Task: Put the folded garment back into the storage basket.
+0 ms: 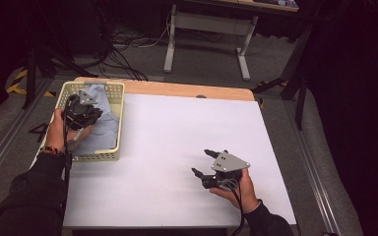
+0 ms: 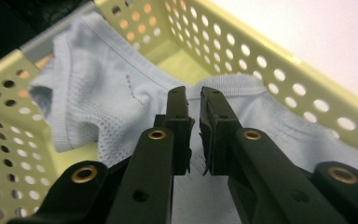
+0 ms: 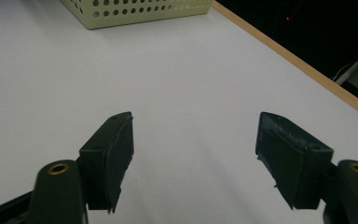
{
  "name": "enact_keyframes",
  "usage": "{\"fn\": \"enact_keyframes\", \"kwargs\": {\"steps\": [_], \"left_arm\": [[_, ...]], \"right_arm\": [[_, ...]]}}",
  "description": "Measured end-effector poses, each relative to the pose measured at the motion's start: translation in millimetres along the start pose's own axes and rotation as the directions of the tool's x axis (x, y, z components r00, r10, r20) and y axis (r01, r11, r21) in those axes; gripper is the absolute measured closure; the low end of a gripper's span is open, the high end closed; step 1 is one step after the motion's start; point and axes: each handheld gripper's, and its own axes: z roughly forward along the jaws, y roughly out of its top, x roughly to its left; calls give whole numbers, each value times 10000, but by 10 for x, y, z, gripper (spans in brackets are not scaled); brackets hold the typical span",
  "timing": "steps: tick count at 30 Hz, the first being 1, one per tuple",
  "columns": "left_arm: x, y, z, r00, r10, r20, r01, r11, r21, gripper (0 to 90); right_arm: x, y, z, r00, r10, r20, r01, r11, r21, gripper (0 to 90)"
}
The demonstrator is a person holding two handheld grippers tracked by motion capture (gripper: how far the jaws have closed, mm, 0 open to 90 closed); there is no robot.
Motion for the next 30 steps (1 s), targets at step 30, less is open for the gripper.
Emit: {"fn": "enact_keyframes", "kwargs": {"steps": [30], "left_arm": [[-395,-48,-292,9986,520,-15,-512,9760,-2116,551]], "right_arm": [[-8,-134,-142,9944,646,832,-618,9974,-360,246]]}}
